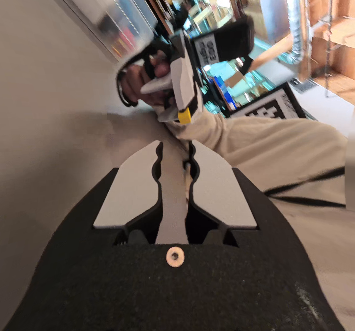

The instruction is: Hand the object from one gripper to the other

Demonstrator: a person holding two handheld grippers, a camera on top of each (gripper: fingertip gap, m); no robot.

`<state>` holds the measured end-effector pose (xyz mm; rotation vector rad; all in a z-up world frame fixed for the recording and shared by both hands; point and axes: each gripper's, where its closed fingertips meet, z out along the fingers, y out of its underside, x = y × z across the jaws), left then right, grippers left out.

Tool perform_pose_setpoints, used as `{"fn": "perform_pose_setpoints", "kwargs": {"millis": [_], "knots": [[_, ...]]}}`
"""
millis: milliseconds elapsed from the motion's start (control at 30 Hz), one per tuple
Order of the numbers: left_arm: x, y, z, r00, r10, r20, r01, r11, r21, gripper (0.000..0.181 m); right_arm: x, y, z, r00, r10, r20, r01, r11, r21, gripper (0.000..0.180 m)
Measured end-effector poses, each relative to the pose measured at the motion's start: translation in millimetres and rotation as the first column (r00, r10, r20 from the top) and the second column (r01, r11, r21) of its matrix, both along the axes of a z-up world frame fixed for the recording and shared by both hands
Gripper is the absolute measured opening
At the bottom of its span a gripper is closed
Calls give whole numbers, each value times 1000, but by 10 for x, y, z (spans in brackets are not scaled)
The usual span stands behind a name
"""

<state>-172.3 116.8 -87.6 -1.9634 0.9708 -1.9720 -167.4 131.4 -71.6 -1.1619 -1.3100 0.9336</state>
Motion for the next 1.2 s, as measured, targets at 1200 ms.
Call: {"fn": "perform_pose_setpoints", "kwargs": {"millis": [1200], "knots": [[-5, 323, 222, 959, 265, 102, -223, 481, 848, 10, -83, 133, -42, 949, -17, -316, -310, 147, -939, 40]]}}
